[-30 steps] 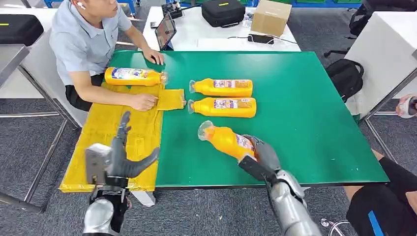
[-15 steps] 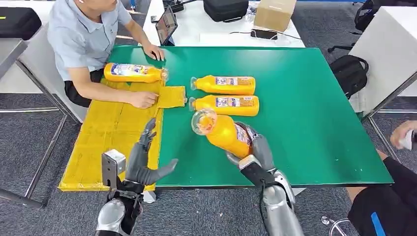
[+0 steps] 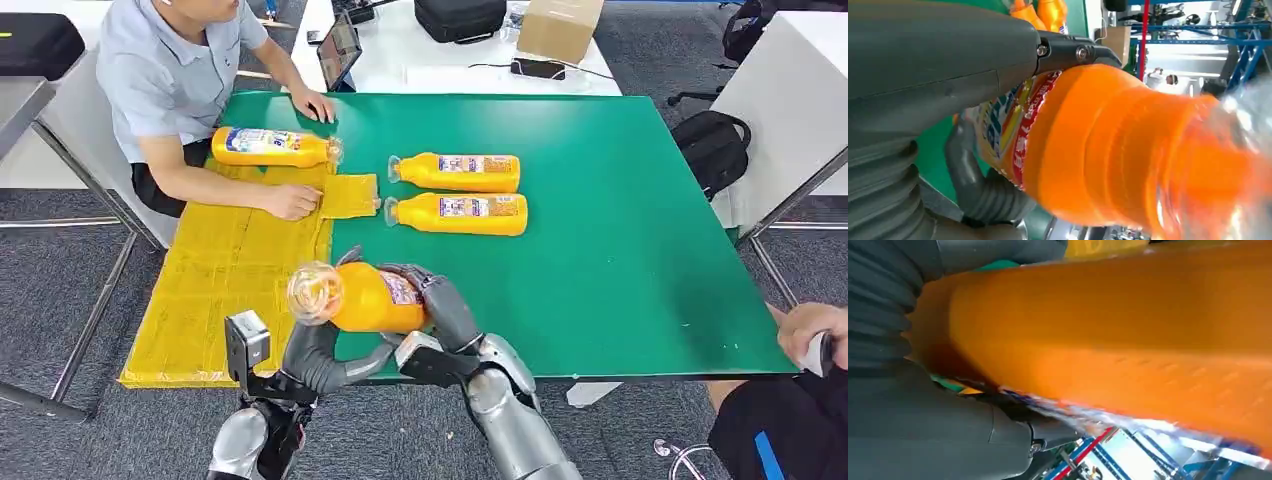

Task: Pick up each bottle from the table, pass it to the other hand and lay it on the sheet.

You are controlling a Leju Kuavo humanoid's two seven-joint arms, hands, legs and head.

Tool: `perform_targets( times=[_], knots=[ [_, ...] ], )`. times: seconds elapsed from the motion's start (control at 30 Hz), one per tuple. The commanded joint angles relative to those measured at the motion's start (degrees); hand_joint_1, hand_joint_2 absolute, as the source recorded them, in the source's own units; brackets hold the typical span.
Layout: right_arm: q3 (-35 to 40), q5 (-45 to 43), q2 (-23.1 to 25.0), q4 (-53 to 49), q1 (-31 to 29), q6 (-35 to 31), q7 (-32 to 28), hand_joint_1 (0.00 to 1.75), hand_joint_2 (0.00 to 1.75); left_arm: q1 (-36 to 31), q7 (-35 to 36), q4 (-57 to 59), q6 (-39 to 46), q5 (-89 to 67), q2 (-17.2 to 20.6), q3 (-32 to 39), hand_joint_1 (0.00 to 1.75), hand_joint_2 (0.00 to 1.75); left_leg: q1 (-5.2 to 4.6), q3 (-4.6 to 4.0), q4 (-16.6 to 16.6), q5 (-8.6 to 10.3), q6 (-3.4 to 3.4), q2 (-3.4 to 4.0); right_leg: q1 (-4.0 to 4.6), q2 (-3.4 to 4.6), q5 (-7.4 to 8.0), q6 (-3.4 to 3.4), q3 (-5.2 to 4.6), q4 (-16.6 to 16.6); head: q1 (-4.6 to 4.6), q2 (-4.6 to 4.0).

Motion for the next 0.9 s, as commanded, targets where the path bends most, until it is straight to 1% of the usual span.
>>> perform_targets(
  times=[0.03, 0.2, 0.23, 0.27, 0.3, 0.33, 0.37, 0.4, 0.43, 0.47, 0.5, 0.53, 0.57, 0.6, 0.63, 0.67, 0.7, 0.77, 0.9],
  knots=[
    [6.64, 1.38, 1.8, 12.43, -5.56, -1.51, 1.53, 1.75, 1.75, -1.49, 0.84, 5.88, -0.08, 1.78, 0.15, -2.49, 0.0, 1.75, -0.01, 0.18, -0.07, -0.04, 0.04, 0.1, 0.02, 0.03, -0.02, -0.14, 0.12, -0.05, -0.02, 0.0],
    [6.95, 1.76, 2.1, 13.02, -5.61, -2.26, 1.6, 1.75, 1.75, -1.58, 0.82, 5.75, -0.25, 1.97, 0.07, -2.69, 0.0, 1.75, -0.03, 0.16, -0.05, -0.06, 0.07, 0.11, 0.01, 0.02, -0.04, -0.17, 0.08, -0.01, -0.02, 0.0],
    [7.25, 2.49, 2.16, 14.54, -6.37, -3.73, 1.49, 1.75, 1.75, -1.57, 1.47, 5.67, -0.31, 2.53, 0.11, -2.78, 0.0, 1.75, -0.01, 0.07, -0.03, -0.03, 0.05, 0.06, 0.02, -0.01, -0.02, -0.1, 0.02, -0.01, -0.02, 0.0],
    [7.35, 2.1, 2.61, 15.27, -6.65, -3.62, 1.0, 1.75, 1.75, -1.76, 2.79, 6.2, 0.53, 2.41, 0.04, -2.83, 0.0, 1.75, -0.03, 0.17, -0.04, -0.06, 0.08, 0.05, 0.02, -0.06, -0.06, -0.18, 0.11, -0.01, 0.0, 0.0],
    [8.07, 1.34, 2.78, 15.14, -6.47, -3.92, 0.62, 1.75, 1.75, -2.09, 4.92, 7.3, 2.9, 1.25, -0.32, -2.66, 0.0, 1.75, -0.01, 0.08, -0.03, -0.04, 0.05, 0.07, 0.02, 0.0, -0.02, -0.11, 0.03, -0.01, -0.02, 0.0],
    [9.56, 1.44, 2.78, 14.83, -6.26, -4.84, 0.81, 1.75, 1.75, -2.36, 5.32, 8.29, 4.84, 0.88, -0.94, -2.04, 0.0, 1.75, -0.04, 0.16, -0.05, -0.05, 0.08, 0.1, 0.0, 0.0, -0.04, -0.17, 0.08, 0.0, 0.0, 0.0],
    [11.16, 0.31, 2.78, 14.04, -5.81, -5.39, 1.06, 1.75, 1.75, -3.08, 5.67, 9.56, 6.84, 0.14, -1.16, -1.64, 0.03, 1.75, -0.01, 0.06, -0.03, -0.03, 0.05, 0.08, 0.02, 0.0, -0.01, -0.11, 0.01, -0.01, -0.02, 0.0],
    [11.83, -0.1, 2.78, 13.71, -5.67, -5.63, 1.38, 1.75, 1.75, -3.37, 5.67, 10.06, 7.03, 0.07, -1.16, -1.73, 0.03, 1.75, -0.03, 0.13, -0.04, -0.05, 0.07, 0.09, 0.02, -0.02, -0.04, -0.18, 0.07, 0.0, 0.0, 0.0],
    [13.89, -1.38, 2.78, 12.78, -5.36, -6.19, 2.36, 1.75, 1.75, -4.46, 5.97, 11.32, 12.74, -1.96, -1.16, -1.86, 1.73, 1.75, -0.01, 0.05, -0.03, -0.02, 0.04, 0.03, 0.02, -0.04, -0.02, -0.11, 0.02, -0.01, -0.02, 0.0],
    [14.73, -3.19, 2.78, 11.81, -4.96, -5.82, 2.52, 1.75, 1.75, -5.09, 5.75, 11.65, 13.02, -0.94, -1.16, -1.6, 1.75, 1.75, -0.03, 0.12, -0.05, -0.03, 0.07, -0.01, 0.02, -0.12, -0.06, -0.2, 0.09, 0.0, 0.0, 0.0],
    [15.98, -5.2, 2.78, 10.92, -4.72, -5.43, 2.73, 1.75, 1.75, -5.49, 5.63, 11.54, 13.06, 0.6, -1.16, -1.15, 1.75, 1.75, -0.01, 0.0, -0.01, -0.01, 0.04, -0.01, 0.02, -0.08, -0.02, -0.12, -0.02, 0.01, 0.0, 0.0],
    [16.74, -5.46, 2.78, 11.0, -4.82, -5.4, 2.8, 1.75, 1.75, -5.59, 5.14, 10.97, 12.14, 0.67, -1.16, -1.09, 1.75, 1.75, -0.03, 0.1, -0.02, -0.05, 0.06, 0.02, 0.02, -0.09, -0.06, -0.2, 0.05, 0.04, -0.02, 0.0],
    [17.16, -4.8, 2.78, 11.51, -4.99, -5.14, 2.53, 1.75, 1.75, -5.61, 5.09, 10.44, 11.04, 0.97, -1.16, -1.17, 1.75, 1.75, -0.01, 0.01, 0.0, -0.03, 0.05, 0.01, 0.02, -0.08, -0.04, -0.14, -0.02, 0.04, -0.02, 0.0],
    [17.11, -4.97, 2.78, 11.82, -5.0, -4.75, 2.08, 1.75, 1.75, -5.62, 5.4, 10.24, 10.19, 1.53, -1.16, -1.3, 1.75, 1.75, 0.0, 0.05, 0.02, -0.06, 0.06, 0.04, 0.05, -0.08, -0.06, -0.2, 0.0, 0.06, 0.0, 0.0],
    [17.0, -5.63, 2.78, 12.23, -4.9, -3.88, 0.03, 1.75, 1.75, -5.6, 6.05, 10.42, 7.88, 5.43, -1.16, -1.56, 1.75, 1.75, -0.02, 0.02, 0.01, -0.04, 0.05, 0.01, 0.02, -0.08, -0.05, -0.15, -0.02, 0.04, -0.02, 0.0],
    [16.97, -5.55, 2.78, 12.95, -5.02, -3.61, -1.49, 1.54, 1.75, -5.58, 6.56, 10.7, 6.92, 7.14, -1.16, -1.47, 1.75, 1.75, -0.03, 0.09, 0.0, -0.07, 0.07, 0.02, 0.02, -0.1, -0.08, -0.2, 0.04, 0.06, 0.0, 0.0],
    [16.97, -5.56, 2.78, 12.98, -4.95, -3.63, -1.58, 1.54, 1.75, -5.45, 6.56, 10.8, 6.94, 7.12, -1.13, -1.47, 1.75, 1.75, -0.01, 0.08, -0.01, -0.06, 0.06, 0.02, 0.03, -0.07, -0.06, -0.17, 0.03, 0.03, -0.02, 0.0],
    [16.89, -6.89, 2.78, 13.61, -5.13, -2.27, -2.94, 1.33, 1.75, -6.01, 5.84, 11.7, 6.79, 8.2, -1.16, -1.52, 1.75, 1.75, -0.02, 0.09, -0.01, -0.05, 0.07, -0.04, 0.02, -0.15, -0.08, -0.17, 0.07, 0.03, 0.0, 0.0],
    [16.92, -7.06, 2.78, 13.68, -5.19, -2.15, -3.0, 1.33, 1.75, -6.36, 5.81, 11.86, 6.87, 8.26, -1.16, -1.53, 1.75, 1.75, 0.0, 0.01, 0.0, -0.02, 0.04, -0.02, 0.02, -0.1, -0.04, -0.12, -0.01, 0.02, 0.0, 0.0]
  ],
)
